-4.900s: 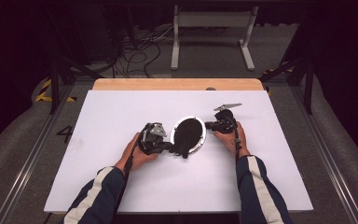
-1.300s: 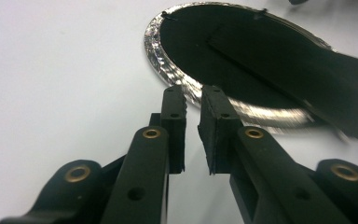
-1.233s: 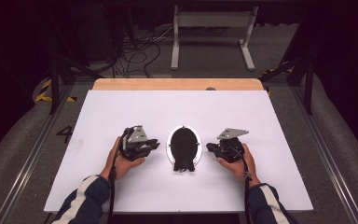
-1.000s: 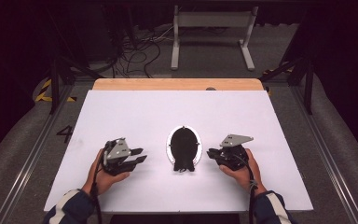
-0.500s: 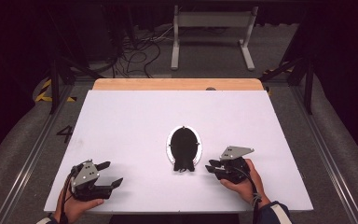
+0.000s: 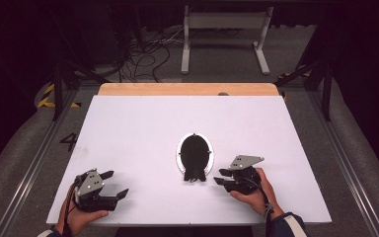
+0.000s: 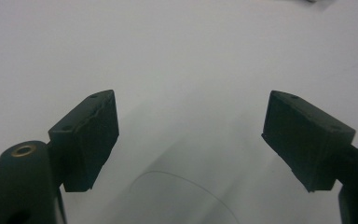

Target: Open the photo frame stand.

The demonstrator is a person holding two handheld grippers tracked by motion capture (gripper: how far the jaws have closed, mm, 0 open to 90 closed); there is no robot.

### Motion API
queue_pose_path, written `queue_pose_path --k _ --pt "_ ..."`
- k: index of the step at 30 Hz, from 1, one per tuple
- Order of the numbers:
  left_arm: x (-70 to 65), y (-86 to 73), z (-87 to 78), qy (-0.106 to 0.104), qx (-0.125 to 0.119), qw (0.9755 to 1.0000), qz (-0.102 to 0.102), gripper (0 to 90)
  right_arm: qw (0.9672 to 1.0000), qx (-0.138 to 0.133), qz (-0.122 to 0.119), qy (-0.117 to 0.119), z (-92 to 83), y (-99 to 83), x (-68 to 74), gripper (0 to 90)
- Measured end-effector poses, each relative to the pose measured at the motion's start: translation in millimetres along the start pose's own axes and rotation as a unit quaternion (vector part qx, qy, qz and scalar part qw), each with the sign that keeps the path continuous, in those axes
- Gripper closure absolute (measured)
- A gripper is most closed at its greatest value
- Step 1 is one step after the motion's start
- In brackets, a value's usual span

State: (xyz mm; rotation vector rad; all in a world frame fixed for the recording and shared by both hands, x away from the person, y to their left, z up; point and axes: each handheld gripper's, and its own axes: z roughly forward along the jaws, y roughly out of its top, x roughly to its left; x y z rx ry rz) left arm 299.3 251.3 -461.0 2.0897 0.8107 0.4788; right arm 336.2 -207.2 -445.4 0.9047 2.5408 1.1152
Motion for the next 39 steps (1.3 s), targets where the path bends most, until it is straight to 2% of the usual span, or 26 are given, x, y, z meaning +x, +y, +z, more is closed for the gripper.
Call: queue_pose_path --k 3,9,14,17,19,21,24,25,30,34,39 --pt "2.7 0.0 -1.3 0.009 0.000 0.9999 -0.010 17.9 0.9999 0.010 0.000 -0.001 3.3 -0.4 2.0 60.1" --pt "3.6 0.8 1.5 0.007 0.004 0.9999 -0.014 17.3 0.9998 0.018 -0.011 0.003 8.6 2.6 9.0 60.7" --pt "0.2 0.8 2.1 0.003 0.010 0.9999 -0.002 17.3 0.9992 0.029 -0.027 0.003 14.3 7.3 18.2 63.5" --pt "-1.1 0.7 2.9 0.000 0.014 0.9999 -0.001 17.4 0.9988 0.038 -0.029 0.006 17.2 10.6 22.3 64.7" --pt "-1.4 1.0 3.9 0.000 0.016 0.9999 0.000 17.4 0.9980 0.049 -0.040 0.003 20.7 12.3 25.6 64.9" --pt "-1.2 1.1 4.3 -0.001 0.015 0.9999 0.000 17.4 0.9979 0.049 -0.042 0.001 21.8 12.9 26.8 65.3" --pt "-1.9 1.5 6.8 -0.007 0.017 0.9998 -0.003 17.4 0.9983 0.049 -0.032 0.006 24.9 15.8 26.9 66.4" --pt "-2.2 1.7 6.8 -0.006 0.019 0.9998 0.002 17.4 0.9981 0.051 -0.034 0.007 25.9 16.9 27.7 66.4" --pt "-3.7 1.9 7.5 -0.008 0.020 0.9998 0.000 17.4 0.9979 0.054 -0.034 0.008 27.6 19.6 29.2 66.4" --pt "-4.0 2.5 9.2 -0.012 0.022 0.9997 0.001 17.3 0.9983 0.051 -0.002 0.026 28.6 20.5 22.5 65.6" --pt "-4.3 2.6 10.1 -0.016 0.023 0.9996 0.000 17.2 0.9976 0.054 0.017 0.040 32.0 24.3 20.2 61.8"
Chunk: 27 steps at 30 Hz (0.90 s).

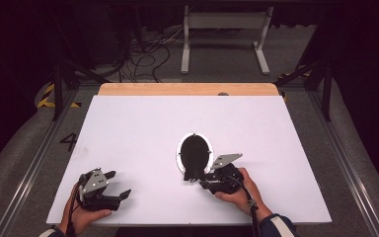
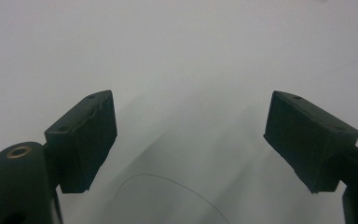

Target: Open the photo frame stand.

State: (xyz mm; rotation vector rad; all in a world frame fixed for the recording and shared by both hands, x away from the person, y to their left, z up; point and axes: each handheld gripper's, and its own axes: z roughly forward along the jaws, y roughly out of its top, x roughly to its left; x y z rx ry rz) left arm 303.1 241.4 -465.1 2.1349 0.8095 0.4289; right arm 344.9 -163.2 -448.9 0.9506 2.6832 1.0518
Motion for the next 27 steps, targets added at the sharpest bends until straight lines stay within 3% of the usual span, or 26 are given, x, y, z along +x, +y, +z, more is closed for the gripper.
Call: queue_pose_path --k 5,9,12,16,19,20,22,23,24,27 --pt "-0.7 0.1 0.3 -0.005 0.001 1.0000 0.003 17.3 1.0000 0.005 -0.003 0.005 3.2 4.8 2.2 54.5" --pt "-1.5 0.3 0.7 -0.005 0.003 1.0000 0.005 17.3 0.9993 -0.005 0.023 0.028 4.6 5.5 -2.4 54.0" --pt "-0.8 0.1 1.9 0.000 0.009 1.0000 0.003 17.2 0.9966 -0.018 0.056 0.057 5.1 3.5 -10.2 53.0" --pt "-1.3 -0.1 4.0 0.003 0.016 0.9999 0.004 17.0 0.9884 -0.041 0.114 0.092 4.4 1.1 -22.7 56.0" --pt "-1.4 0.3 4.5 0.003 0.018 0.9998 0.008 17.0 0.9850 -0.048 0.132 0.101 5.2 0.6 -24.7 56.2" --pt "-1.8 0.3 5.1 0.002 0.020 0.9998 0.005 17.0 0.9824 -0.054 0.143 0.107 5.6 0.8 -25.7 56.2" --pt "-2.3 0.5 5.9 0.003 0.022 0.9997 0.006 16.8 0.9738 -0.069 0.172 0.132 7.3 1.8 -28.5 55.2" --pt "-2.3 0.5 5.9 0.003 0.022 0.9997 0.006 16.7 0.9738 -0.069 0.172 0.132 7.3 1.8 -28.5 55.2" --pt "-2.7 0.4 6.0 0.002 0.022 0.9997 0.004 16.7 0.9708 -0.074 0.182 0.138 8.4 2.9 -29.0 53.5" --pt "-2.2 0.5 6.8 0.000 0.024 0.9997 0.006 16.4 0.9595 -0.089 0.216 0.157 14.1 6.4 -31.8 51.3"
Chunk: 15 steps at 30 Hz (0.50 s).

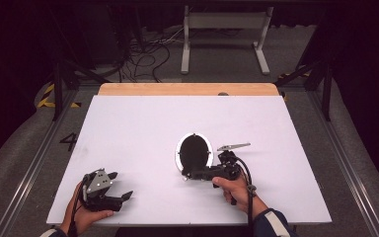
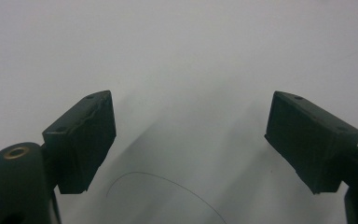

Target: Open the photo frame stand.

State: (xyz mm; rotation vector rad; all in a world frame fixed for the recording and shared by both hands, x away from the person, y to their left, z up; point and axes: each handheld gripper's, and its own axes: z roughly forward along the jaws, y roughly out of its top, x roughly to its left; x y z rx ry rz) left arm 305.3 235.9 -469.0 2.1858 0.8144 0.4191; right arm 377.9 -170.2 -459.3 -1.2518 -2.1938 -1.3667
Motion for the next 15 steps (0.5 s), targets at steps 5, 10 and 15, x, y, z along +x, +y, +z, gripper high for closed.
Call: queue_pose_path --k 5,10,15 --pt "-0.9 0.5 1.6 -0.003 0.006 1.0000 0.002 16.2 0.9979 -0.026 0.059 0.009 2.5 2.3 -5.8 48.5" --pt "-3.5 6.0 5.7 -0.009 0.004 0.9999 0.007 16.0 0.9933 -0.047 0.104 0.021 9.0 5.1 -10.7 50.5" --pt "-2.9 27.8 21.4 -0.026 0.006 0.9996 0.001 19.0 0.9907 -0.051 0.124 0.023 8.9 5.5 -15.0 57.9"
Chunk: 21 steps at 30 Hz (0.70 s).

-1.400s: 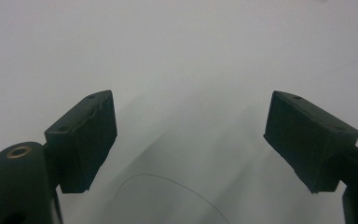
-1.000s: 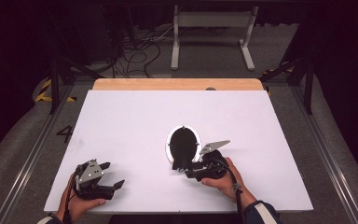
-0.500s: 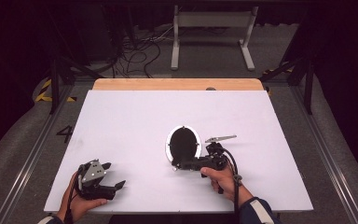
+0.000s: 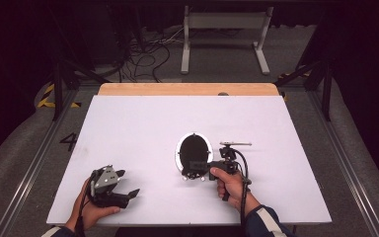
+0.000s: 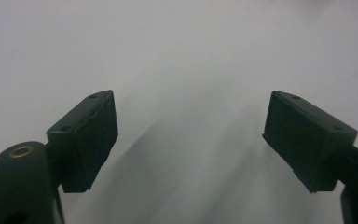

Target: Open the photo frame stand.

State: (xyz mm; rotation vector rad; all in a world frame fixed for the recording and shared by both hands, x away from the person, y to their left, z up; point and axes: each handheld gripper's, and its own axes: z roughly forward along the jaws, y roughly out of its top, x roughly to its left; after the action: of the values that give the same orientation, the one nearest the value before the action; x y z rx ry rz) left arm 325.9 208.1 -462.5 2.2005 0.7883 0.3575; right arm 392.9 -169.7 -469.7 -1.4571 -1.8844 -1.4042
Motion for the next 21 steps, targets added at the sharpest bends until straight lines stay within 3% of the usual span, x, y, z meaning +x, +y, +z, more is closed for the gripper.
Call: queue_pose_path --k 1,2,3,4,8,11,12,15,16,17,18,19,20,21 --pt "0.0 0.0 0.0 0.000 0.000 1.0000 0.000 19.4 1.0000 -0.001 -0.002 0.000 0.4 0.3 0.0 60.4" --pt "3.2 13.4 10.7 -0.029 -0.006 0.9995 -0.010 19.3 1.0000 -0.001 -0.005 0.004 0.5 0.4 -0.4 62.7" --pt "3.2 13.4 10.7 -0.029 -0.006 0.9995 -0.010 19.4 1.0000 -0.001 -0.005 0.004 0.5 0.4 -0.4 62.7" --pt "6.2 23.5 20.2 -0.050 -0.008 0.9987 -0.008 19.4 1.0000 -0.001 -0.007 0.006 0.5 0.5 -0.7 64.5" --pt "13.8 50.7 44.9 -0.073 -0.023 0.9969 -0.015 19.6 0.9989 0.001 -0.044 0.017 1.6 1.3 2.9 70.5" --pt "18.1 67.9 60.6 -0.100 -0.033 0.9940 -0.030 19.1 0.9975 0.006 -0.067 0.021 1.0 1.2 3.9 70.6" --pt "18.1 67.9 60.6 -0.100 -0.033 0.9940 -0.030 18.5 0.9975 0.006 -0.067 0.021 1.0 1.2 3.9 70.6" --pt "22.7 78.3 72.9 -0.115 -0.042 0.9918 -0.037 17.7 0.9939 0.008 -0.106 0.027 0.3 1.0 5.6 70.9" --pt "22.7 78.3 72.9 -0.115 -0.042 0.9918 -0.037 17.4 0.9939 0.008 -0.106 0.027 0.3 1.0 5.6 70.9" --pt "24.7 80.1 75.3 -0.124 -0.048 0.9901 -0.044 17.3 0.9916 0.009 -0.126 0.028 0.0 0.7 7.3 71.1" --pt "28.9 82.0 79.7 -0.141 -0.052 0.9867 -0.062 16.7 0.9906 0.010 -0.134 0.028 -0.2 0.8 7.5 71.1" --pt "28.9 82.0 79.7 -0.141 -0.052 0.9867 -0.062 16.0 0.9906 0.010 -0.134 0.028 -0.2 0.8 7.5 71.1" --pt "30.4 82.9 83.7 -0.147 -0.047 0.9851 -0.075 16.0 0.9896 0.011 -0.140 0.030 -0.4 0.9 7.8 71.1" --pt "31.7 83.5 87.0 -0.145 -0.043 0.9854 -0.078 15.9 0.9877 0.008 -0.152 0.037 -0.8 -0.2 6.7 71.5"
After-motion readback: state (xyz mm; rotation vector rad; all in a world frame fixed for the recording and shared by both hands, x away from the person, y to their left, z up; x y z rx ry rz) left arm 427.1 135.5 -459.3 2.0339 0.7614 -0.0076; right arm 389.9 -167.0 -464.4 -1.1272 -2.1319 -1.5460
